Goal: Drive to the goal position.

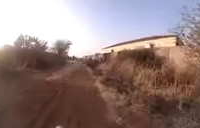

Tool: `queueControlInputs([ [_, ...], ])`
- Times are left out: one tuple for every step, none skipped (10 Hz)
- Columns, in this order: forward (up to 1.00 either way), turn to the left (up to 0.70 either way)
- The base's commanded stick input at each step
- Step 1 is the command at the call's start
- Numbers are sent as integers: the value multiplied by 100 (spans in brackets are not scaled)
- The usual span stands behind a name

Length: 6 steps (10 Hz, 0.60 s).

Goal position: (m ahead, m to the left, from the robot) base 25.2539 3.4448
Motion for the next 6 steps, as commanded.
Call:
queueControlInputs([
  [70, 0],
  [70, 0],
  [70, 0],
  [70, 0],
  [70, 0],
  [70, 0],
])
